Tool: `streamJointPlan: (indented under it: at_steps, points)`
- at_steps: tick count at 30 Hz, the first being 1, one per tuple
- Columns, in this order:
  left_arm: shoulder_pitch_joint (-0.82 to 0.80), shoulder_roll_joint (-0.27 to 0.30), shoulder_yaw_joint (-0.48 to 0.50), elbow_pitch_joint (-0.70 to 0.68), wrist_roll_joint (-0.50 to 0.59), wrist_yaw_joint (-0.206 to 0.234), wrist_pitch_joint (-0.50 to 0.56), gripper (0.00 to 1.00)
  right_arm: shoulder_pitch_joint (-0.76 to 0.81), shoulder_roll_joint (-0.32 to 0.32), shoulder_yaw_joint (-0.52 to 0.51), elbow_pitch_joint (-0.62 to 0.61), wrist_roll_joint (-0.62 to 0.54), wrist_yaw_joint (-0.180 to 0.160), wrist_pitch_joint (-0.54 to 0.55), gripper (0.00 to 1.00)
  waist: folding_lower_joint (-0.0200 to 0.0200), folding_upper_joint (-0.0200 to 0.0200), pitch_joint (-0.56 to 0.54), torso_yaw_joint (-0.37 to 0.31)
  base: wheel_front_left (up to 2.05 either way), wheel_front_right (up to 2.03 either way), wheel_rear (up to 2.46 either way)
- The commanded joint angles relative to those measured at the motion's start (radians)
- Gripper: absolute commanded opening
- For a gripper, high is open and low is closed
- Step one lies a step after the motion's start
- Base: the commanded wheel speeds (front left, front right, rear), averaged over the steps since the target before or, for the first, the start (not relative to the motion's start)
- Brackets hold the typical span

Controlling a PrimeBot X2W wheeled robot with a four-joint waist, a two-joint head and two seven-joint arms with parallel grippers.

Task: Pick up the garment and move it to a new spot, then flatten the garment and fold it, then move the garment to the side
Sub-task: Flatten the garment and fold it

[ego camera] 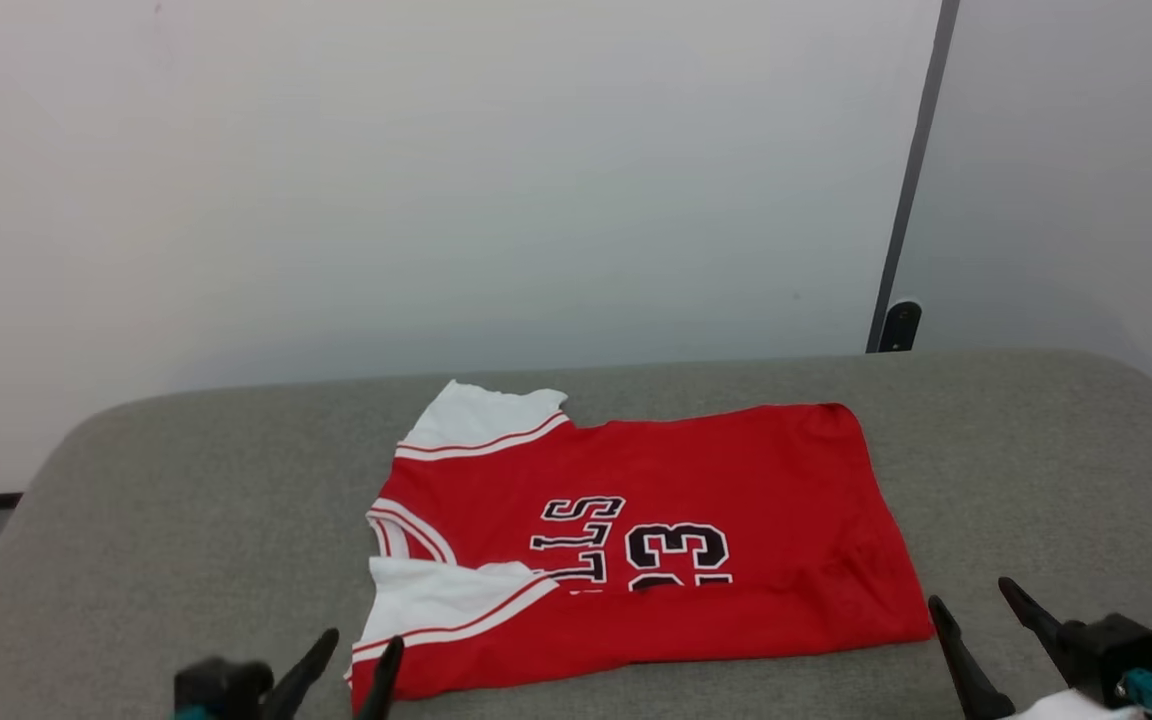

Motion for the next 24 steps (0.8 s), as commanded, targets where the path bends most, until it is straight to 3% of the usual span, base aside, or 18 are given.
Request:
streamJointPlan:
  at_steps: [1,8,12,17,24]
  points:
    - [-0.022,0.009,-0.007,0.002,-0.015,-0.002,0.014,1.00,-0.014,-0.005,0.006,-0.001,0.007,0.000,0.007,1.00,0.0000,0.0000,0.007,0.003,0.00,0.00,0.00]
    - [-0.186,0.100,-0.056,0.087,-0.177,-0.001,0.298,1.00,-0.052,-0.027,0.051,-0.020,0.034,0.000,0.061,1.00,0.0000,0.0000,0.047,0.000,0.00,0.00,0.00]
    - [-0.281,0.119,-0.069,0.138,-0.273,-0.001,0.494,1.00,-0.070,-0.032,0.062,-0.033,0.034,0.000,0.063,1.00,0.0000,0.0000,0.076,-0.010,0.00,0.00,0.00]
    - [-0.389,0.131,-0.095,0.209,-0.315,0.010,0.693,1.00,-0.083,-0.027,0.070,-0.051,0.030,0.000,0.066,1.00,0.0000,0.0000,0.107,-0.027,0.00,0.00,0.00]
    - [-0.478,0.139,-0.127,0.296,-0.329,0.048,0.870,1.00,-0.083,-0.017,0.064,-0.066,0.028,0.000,0.073,1.00,0.0000,0.0000,0.130,-0.054,0.00,0.00,0.00]
